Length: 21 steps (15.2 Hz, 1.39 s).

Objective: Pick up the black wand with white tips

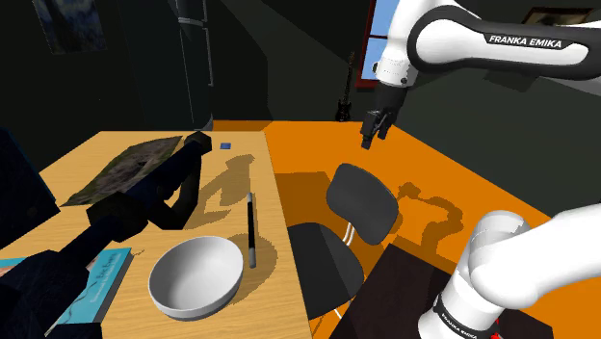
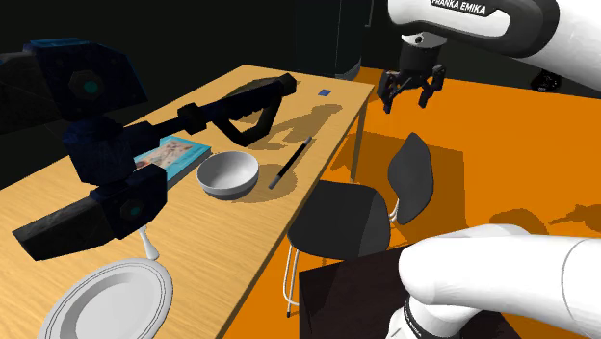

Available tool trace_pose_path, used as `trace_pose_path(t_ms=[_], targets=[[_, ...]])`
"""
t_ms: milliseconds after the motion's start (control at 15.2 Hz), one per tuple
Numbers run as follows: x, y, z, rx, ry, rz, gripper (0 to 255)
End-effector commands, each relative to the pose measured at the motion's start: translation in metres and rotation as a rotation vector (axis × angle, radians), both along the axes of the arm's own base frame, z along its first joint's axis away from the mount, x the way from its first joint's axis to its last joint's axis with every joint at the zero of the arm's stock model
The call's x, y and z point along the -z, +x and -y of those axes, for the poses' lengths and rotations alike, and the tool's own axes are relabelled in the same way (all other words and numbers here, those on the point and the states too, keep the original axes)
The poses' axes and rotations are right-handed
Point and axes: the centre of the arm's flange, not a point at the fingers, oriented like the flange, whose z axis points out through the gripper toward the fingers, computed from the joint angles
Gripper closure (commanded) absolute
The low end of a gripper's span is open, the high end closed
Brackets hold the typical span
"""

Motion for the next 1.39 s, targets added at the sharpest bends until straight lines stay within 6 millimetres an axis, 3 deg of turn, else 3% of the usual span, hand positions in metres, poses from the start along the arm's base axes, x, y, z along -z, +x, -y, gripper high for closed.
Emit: trace_pose_path(t_ms=[0, 660, 1320], targets=[[0.000, 0.000, 0.000, 0.000, 0.000, 0.000, 0], [0.075, 0.065, -0.090, 0.199, 0.011, -0.011, 0], [0.151, 0.145, -0.167, 0.398, 0.022, -0.022, 0]])
